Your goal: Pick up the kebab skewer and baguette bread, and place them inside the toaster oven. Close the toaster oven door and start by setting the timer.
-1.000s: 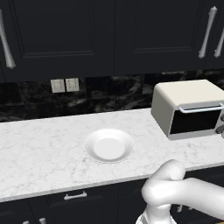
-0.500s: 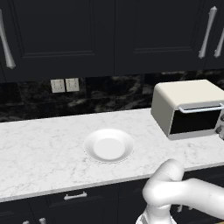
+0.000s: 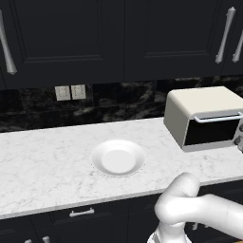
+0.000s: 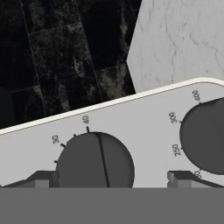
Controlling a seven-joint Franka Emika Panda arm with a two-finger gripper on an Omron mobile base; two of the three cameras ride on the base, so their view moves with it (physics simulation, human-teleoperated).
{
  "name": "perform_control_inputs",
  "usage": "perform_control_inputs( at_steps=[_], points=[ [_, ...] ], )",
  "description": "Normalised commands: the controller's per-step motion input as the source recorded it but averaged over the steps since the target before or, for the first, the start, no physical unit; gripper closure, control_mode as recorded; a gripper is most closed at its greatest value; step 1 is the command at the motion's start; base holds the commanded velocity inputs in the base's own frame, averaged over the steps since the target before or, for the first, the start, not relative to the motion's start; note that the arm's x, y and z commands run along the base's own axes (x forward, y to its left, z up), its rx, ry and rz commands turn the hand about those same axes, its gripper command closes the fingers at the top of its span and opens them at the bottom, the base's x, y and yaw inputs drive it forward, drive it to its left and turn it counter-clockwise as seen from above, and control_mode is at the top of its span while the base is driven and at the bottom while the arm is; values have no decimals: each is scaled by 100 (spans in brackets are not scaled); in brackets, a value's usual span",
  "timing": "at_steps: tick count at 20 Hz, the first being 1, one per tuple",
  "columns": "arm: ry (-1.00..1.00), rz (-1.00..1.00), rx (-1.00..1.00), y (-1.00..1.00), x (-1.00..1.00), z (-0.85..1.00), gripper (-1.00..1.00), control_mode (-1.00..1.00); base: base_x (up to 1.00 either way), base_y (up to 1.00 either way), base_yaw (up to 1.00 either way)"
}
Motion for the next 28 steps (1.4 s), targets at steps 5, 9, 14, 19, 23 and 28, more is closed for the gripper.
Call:
perform_control_inputs(
  at_steps=[5,9,14,19,23,28],
  points=[
    [-2,0,0,0,0,2,-100,-100,0,0,0],
    [-5,0,0,0,0,7,-100,-100,0,0,0],
    [-4,0,0,1,0,7,-100,-100,0,0,0],
    [0,0,0,2,12,-4,-100,-100,0,0,0],
    [0,0,0,2,8,0,100,-100,0,0,0],
    [-2,0,0,0,0,0,100,-100,0,0,0]
  ],
)
